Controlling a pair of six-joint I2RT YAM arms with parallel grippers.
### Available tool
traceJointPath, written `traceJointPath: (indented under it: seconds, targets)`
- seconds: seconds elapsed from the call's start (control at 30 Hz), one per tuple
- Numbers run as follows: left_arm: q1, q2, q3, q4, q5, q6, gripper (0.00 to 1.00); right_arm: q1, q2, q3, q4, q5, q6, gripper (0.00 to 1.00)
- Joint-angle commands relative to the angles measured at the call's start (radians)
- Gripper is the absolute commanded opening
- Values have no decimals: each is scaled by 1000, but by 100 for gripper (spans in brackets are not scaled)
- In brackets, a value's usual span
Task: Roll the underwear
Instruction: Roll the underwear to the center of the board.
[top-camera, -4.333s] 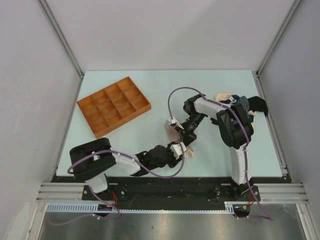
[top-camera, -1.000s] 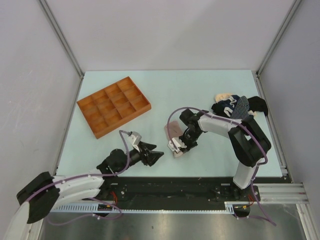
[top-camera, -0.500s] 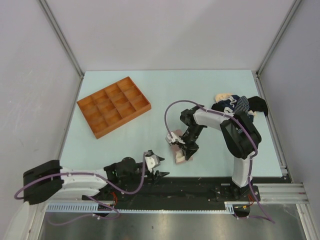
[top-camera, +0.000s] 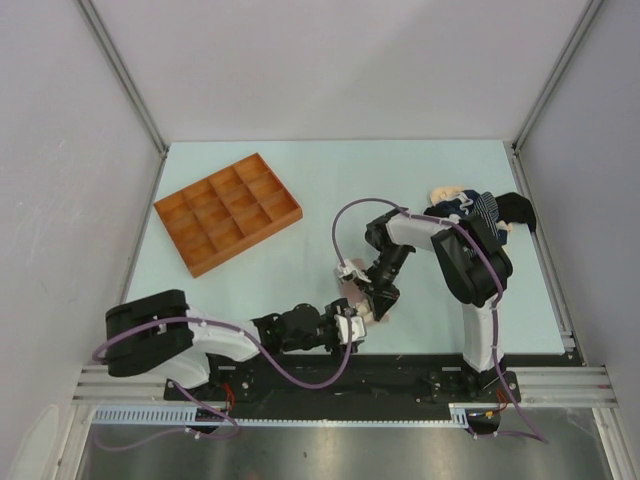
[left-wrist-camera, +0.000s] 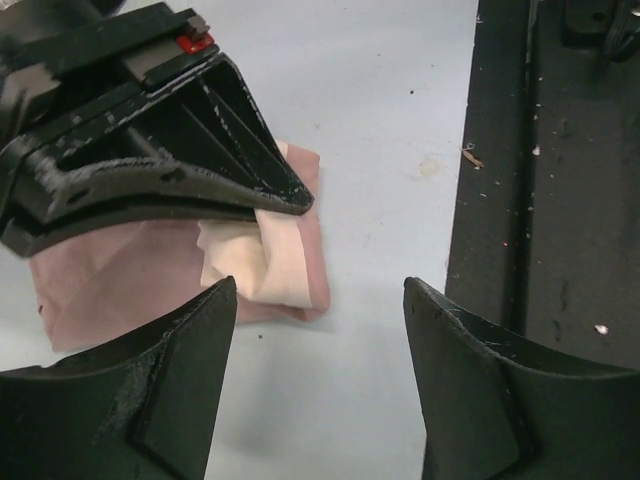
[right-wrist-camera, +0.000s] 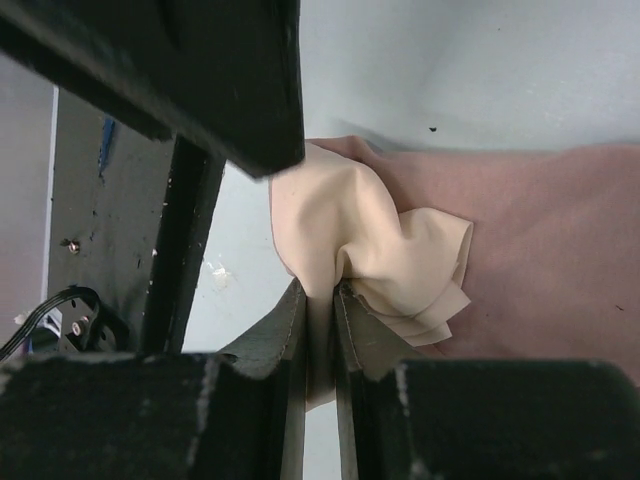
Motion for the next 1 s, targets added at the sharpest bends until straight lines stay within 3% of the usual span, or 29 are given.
traceJointPath:
  seconds: [0.0,0.37,0.47,0.6,0.77,0.87,0.9,0.97]
  targets:
    - [-7,83,88,1,-10,87,73,-16,41,48,-52,-27,-17,6]
    - [-7,224,224,-89,-55,154,68,-25,58,68,-101,-39,-57,6]
    - [-4,252,246,-123,-69,154,60,-27,56,68,-104,-42,-62,6]
    - [5,269,264,-181,-72,116,38,-31,53,68,-106,-46,-63,6]
    - [23,273,252,-223,-73,55,33,-45,46,68,-107,-57,-71,6]
    - [40,272,257,-246,-61,24,21,-48,41,68,-107,-62,-73,7]
    - [46,267,260,-255,-43,15,12,-47,37,66,-109,-63,-73,7]
    - [71,255,264,-275,-2,-27,6,-57,32,66,-109,-76,-69,11]
